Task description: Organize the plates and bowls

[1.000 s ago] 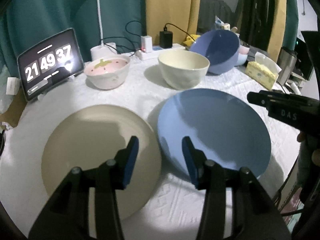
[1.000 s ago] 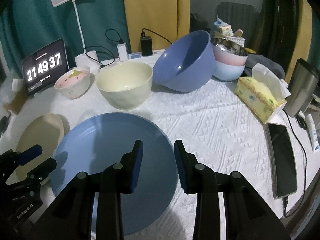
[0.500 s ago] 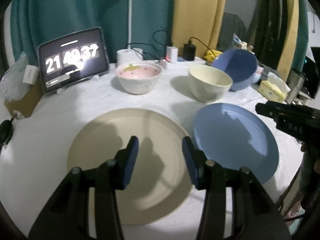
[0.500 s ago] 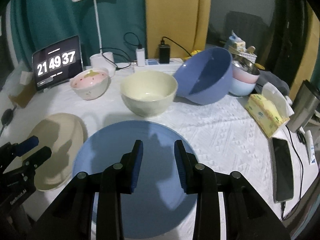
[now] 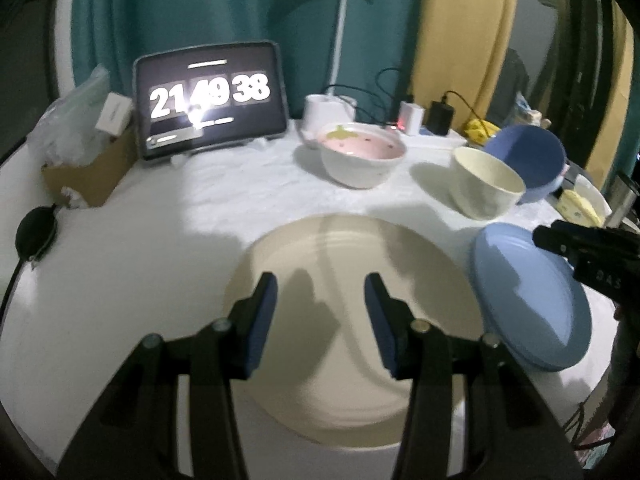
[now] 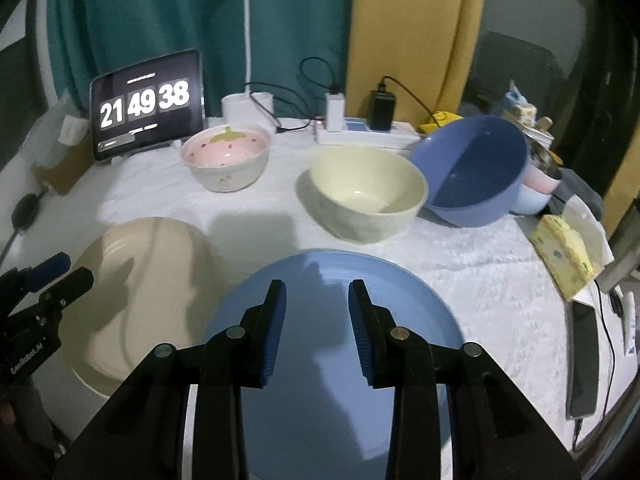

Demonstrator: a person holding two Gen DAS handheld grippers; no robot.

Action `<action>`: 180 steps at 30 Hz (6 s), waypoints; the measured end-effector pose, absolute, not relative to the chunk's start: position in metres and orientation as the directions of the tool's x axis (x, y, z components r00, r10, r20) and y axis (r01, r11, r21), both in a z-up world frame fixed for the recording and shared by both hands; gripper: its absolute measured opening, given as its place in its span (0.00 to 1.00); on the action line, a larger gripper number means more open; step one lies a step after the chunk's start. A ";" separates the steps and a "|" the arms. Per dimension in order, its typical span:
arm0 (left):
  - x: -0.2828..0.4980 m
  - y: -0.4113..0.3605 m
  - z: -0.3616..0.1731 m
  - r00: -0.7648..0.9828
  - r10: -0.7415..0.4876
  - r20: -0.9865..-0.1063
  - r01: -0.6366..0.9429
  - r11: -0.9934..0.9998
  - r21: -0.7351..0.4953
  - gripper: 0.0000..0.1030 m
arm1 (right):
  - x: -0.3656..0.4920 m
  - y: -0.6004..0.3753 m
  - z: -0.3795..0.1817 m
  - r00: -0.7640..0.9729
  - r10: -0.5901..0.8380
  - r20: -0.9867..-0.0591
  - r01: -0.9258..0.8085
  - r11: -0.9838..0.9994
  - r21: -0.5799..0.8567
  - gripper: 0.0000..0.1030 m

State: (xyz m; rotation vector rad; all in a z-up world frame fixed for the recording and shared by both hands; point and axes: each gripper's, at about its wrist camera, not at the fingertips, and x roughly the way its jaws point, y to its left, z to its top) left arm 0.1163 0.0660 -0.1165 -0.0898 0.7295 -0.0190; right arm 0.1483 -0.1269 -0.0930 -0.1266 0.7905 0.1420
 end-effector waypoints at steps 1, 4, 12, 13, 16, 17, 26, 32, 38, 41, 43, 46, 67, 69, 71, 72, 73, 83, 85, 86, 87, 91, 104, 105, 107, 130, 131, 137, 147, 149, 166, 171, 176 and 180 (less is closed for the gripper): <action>0.117 0.071 -0.118 0.744 -0.043 -0.667 -0.023 0.996 -0.090 0.46 | 0.150 -0.123 -0.094 0.692 0.084 -0.717 -0.183 0.981 -0.062 0.33; 0.117 0.081 -0.121 0.741 -0.029 -0.671 -0.045 0.995 -0.092 0.46 | 0.154 -0.113 -0.095 0.683 0.094 -0.724 -0.202 0.977 -0.064 0.33; 0.122 0.104 -0.130 0.727 0.001 -0.687 -0.091 0.991 -0.094 0.46 | 0.169 -0.084 -0.104 0.657 0.123 -0.744 -0.251 0.966 -0.062 0.33; 0.123 0.107 -0.131 0.724 0.003 -0.690 -0.095 0.991 -0.096 0.46 | 0.170 -0.081 -0.105 0.654 0.127 -0.746 -0.257 0.964 -0.062 0.33; 0.125 0.114 -0.136 0.714 0.009 -0.700 -0.110 0.989 -0.099 0.46 | 0.176 -0.071 -0.109 0.641 0.137 -0.755 -0.276 0.959 -0.060 0.33; 0.126 0.116 -0.137 0.711 0.012 -0.703 -0.115 0.988 -0.100 0.46 | 0.180 -0.066 -0.111 0.635 0.141 -0.759 -0.283 0.957 -0.059 0.33; 0.134 0.127 -0.149 0.678 -0.004 -0.735 -0.121 0.986 -0.116 0.46 | 0.198 -0.045 -0.129 0.590 0.156 -0.793 -0.312 0.949 -0.045 0.33; 0.142 0.126 -0.158 0.651 -0.020 -0.759 -0.109 0.987 -0.119 0.46 | 0.206 -0.039 -0.136 0.566 0.152 -0.810 -0.316 0.948 -0.043 0.33; 0.145 0.125 -0.162 0.642 -0.026 -0.766 -0.103 0.987 -0.120 0.46 | 0.211 -0.032 -0.147 0.526 0.144 -0.838 -0.330 0.943 -0.045 0.33; 0.145 0.125 -0.162 0.642 -0.031 -0.766 -0.096 0.988 -0.120 0.46 | 0.210 -0.028 -0.149 0.531 0.122 -0.839 -0.330 0.941 -0.071 0.33; 0.145 0.125 -0.161 0.643 -0.042 -0.764 -0.085 0.988 -0.126 0.46 | 0.210 -0.026 -0.149 0.534 0.121 -0.837 -0.331 0.941 -0.076 0.33; 0.144 0.124 -0.161 0.647 -0.069 -0.759 -0.059 0.988 -0.140 0.45 | 0.207 -0.024 -0.149 0.537 0.134 -0.833 -0.350 0.934 -0.076 0.31; 0.119 0.107 -0.126 0.716 -0.083 -0.693 -0.007 0.992 -0.126 0.42 | 0.176 -0.034 -0.112 0.629 0.161 -0.761 -0.326 0.943 -0.070 0.15; 0.116 0.103 -0.119 0.731 -0.085 -0.677 0.003 0.993 -0.122 0.42 | 0.173 -0.039 -0.108 0.642 0.162 -0.749 -0.317 0.946 -0.066 0.15; 0.114 0.099 -0.113 0.742 -0.084 -0.665 0.010 0.993 -0.115 0.42 | 0.169 -0.044 -0.103 0.653 0.167 -0.739 -0.310 0.949 -0.060 0.15; 0.113 0.097 -0.109 0.748 -0.085 -0.659 0.014 0.994 -0.112 0.42 | 0.168 -0.047 -0.101 0.659 0.169 -0.733 -0.307 0.950 -0.057 0.15; 0.112 0.095 -0.107 0.752 -0.085 -0.654 0.017 0.994 -0.109 0.42 | 0.166 -0.049 -0.099 0.663 0.170 -0.729 -0.305 0.951 -0.056 0.14; 0.105 0.069 -0.083 0.787 -0.089 -0.611 0.052 0.996 -0.078 0.42 | 0.153 -0.078 -0.077 0.713 0.184 -0.677 -0.273 0.962 -0.027 0.14; 0.104 0.063 -0.079 0.791 -0.090 -0.606 0.059 0.996 -0.071 0.42 | 0.152 -0.084 -0.074 0.719 0.187 -0.670 -0.268 0.963 -0.019 0.14; 0.105 0.059 -0.077 0.792 -0.092 -0.603 0.064 0.996 -0.067 0.42 | 0.152 -0.088 -0.073 0.721 0.187 -0.667 -0.265 0.964 -0.016 0.14; 0.105 0.056 -0.076 0.793 -0.093 -0.602 0.068 0.996 -0.064 0.42 | 0.151 -0.092 -0.071 0.724 0.188 -0.663 -0.261 0.965 -0.012 0.14; 0.105 0.042 -0.071 0.796 -0.100 -0.597 0.087 0.995 -0.051 0.42 | 0.148 -0.109 -0.068 0.735 0.187 -0.652 -0.244 0.970 0.003 0.15; 0.112 -0.006 -0.063 0.788 -0.131 -0.601 0.155 0.988 -0.012 0.42 | 0.141 -0.161 -0.067 0.756 0.168 -0.633 -0.179 0.983 0.046 0.15; 0.113 -0.011 -0.062 0.787 -0.134 -0.602 0.161 0.987 -0.010 0.42 | 0.140 -0.164 -0.068 0.757 0.165 -0.632 -0.175 0.983 0.047 0.15; 0.114 -0.018 -0.063 0.784 -0.140 -0.604 0.171 0.985 -0.007 0.42 | 0.139 -0.171 -0.068 0.759 0.159 -0.631 -0.164 0.985 0.052 0.15; 0.144 -0.092 -0.080 0.732 -0.188 -0.655 0.274 0.961 0.031 0.42 | 0.148 -0.246 -0.091 0.743 0.093 -0.663 -0.043 0.995 0.091 0.15; 0.146 -0.094 -0.082 0.728 -0.189 -0.659 0.276 0.961 0.031 0.42 | 0.149 -0.249 -0.094 0.740 0.090 -0.667 -0.039 0.995 0.091 0.15; 0.152 -0.104 -0.093 0.714 -0.179 -0.677 0.282 0.958 0.044 0.42 | 0.154 -0.258 -0.106 0.722 0.080 -0.688 -0.020 0.995 0.095 0.15; 0.168 -0.108 -0.113 0.687 -0.136 -0.713 0.261 0.963 0.068 0.44 | 0.160 -0.255 -0.122 0.694 0.097 -0.714 -0.034 0.994 0.102 0.15; 0.171 -0.107 -0.118 0.673 -0.133 -0.727 0.263 0.962 0.068 0.44 | 0.160 -0.253 -0.124 0.689 0.100 -0.718 -0.038 0.994 0.103 0.15; 0.169 -0.085 -0.115 0.671 -0.122 -0.731 0.210 0.977 0.030 0.50 | 0.154 -0.259 -0.122 0.693 0.085 -0.716 -0.012 0.994 0.106 0.15; 0.168 -0.077 -0.113 0.673 -0.136 -0.727 0.184 0.983 -0.014 0.59 | 0.150 -0.264 -0.121 0.691 0.085 -0.718 0.003 0.993 0.120 0.15; 0.170 -0.077 -0.125 0.638 -0.149 -0.755 0.171 0.984 -0.049 0.61 | 0.148 -0.269 -0.127 0.679 0.099 -0.728 0.015 0.989 0.148 0.36; 0.172 -0.081 -0.134 0.622 -0.144 -0.770 0.174 0.984 -0.043 0.61 | 0.147 -0.271 -0.135 0.665 0.099 -0.741 0.022 0.988 0.152 0.36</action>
